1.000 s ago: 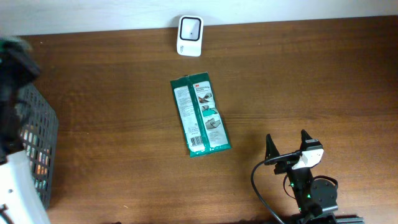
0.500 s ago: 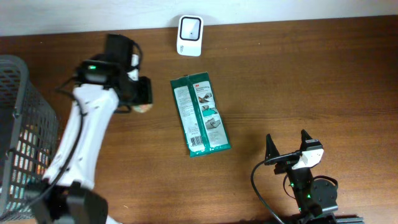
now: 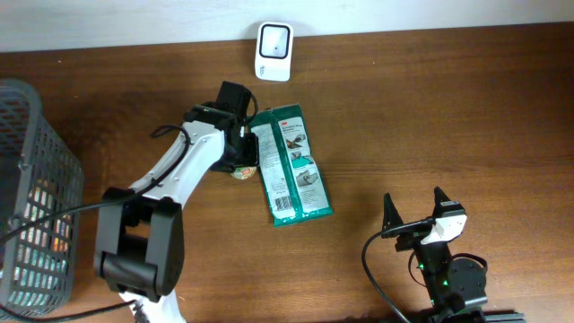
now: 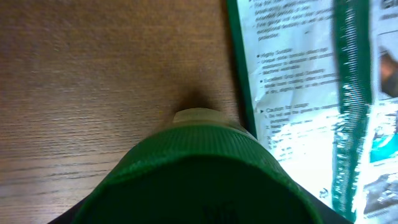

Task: Scan the item barcode
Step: 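Place the green-lidded jar left of the green package with the left gripper, then grasp the white tube with gold cap from the basket, left gripper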

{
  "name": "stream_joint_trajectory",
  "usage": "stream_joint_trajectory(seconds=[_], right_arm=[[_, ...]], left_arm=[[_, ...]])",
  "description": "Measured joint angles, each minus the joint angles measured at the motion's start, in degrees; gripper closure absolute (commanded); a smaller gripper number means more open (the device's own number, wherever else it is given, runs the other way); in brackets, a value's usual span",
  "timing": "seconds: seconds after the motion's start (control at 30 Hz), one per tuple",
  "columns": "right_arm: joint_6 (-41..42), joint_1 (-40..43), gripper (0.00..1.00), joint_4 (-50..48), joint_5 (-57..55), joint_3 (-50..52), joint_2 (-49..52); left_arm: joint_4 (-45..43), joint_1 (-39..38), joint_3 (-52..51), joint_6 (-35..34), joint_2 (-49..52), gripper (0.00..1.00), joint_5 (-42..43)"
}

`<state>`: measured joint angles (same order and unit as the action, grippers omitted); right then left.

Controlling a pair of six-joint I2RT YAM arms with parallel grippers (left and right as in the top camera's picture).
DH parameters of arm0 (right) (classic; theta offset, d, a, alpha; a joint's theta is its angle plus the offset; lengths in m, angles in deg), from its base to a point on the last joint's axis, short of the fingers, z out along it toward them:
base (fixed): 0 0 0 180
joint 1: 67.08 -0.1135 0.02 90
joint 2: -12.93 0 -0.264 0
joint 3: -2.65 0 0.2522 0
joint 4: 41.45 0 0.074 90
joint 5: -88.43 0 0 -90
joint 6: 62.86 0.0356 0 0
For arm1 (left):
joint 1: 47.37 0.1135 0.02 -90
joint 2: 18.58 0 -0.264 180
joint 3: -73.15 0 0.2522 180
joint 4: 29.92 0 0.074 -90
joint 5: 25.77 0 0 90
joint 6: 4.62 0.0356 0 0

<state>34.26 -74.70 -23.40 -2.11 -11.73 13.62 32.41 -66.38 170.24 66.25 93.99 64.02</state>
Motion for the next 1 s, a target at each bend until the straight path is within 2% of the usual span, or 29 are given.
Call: stream_joint_trajectory(seconds=[0.1, 0.17, 0.23, 0.47, 0.6, 0.7, 0.87, 1.0], right_arm=[[-0.04, 0.0, 0.02, 0.0, 0.0, 0.0, 0.0], [-0.04, 0.0, 0.02, 0.0, 0.0, 0.0, 0.0], [-0.02, 0.0, 0.02, -0.02, 0.0, 0.0, 0.0], [-0.04, 0.0, 0.01, 0.0, 0.0, 0.0, 0.0], [0.0, 0.0, 0.02, -0.02, 0.0, 0.0, 0.0], [-0.02, 0.0, 0.02, -0.02, 0.0, 0.0, 0.0], [0.0, 0.0, 0.02, -0.02, 0.0, 0.0, 0.0], [0.0, 0.0, 0.02, -0.02, 0.0, 0.0, 0.0]], left_arm=[[-0.02, 0.0, -0.17, -0.02, 0.74, 0.26, 0.0], [-0.2, 0.0, -0.22, -0.46, 0.74, 0.1, 0.0], [-0.44, 0.0, -0.22, -0.7, 0.74, 0.04, 0.0], [1.6, 0.0, 1.03, -0.61, 0.74, 0.04, -1.55], [8.24, 0.35, 10.97, -0.59, -0.9, 0.02, -6.25], [11.43, 2.49, 18.95, -0.59, -7.02, 0.02, -8.26], [12.35, 13.33, 22.45, -0.59, -20.92, 0.02, -9.57], [14.53, 30.29, 22.45, -1.33, -26.53, 0.03, -10.08]])
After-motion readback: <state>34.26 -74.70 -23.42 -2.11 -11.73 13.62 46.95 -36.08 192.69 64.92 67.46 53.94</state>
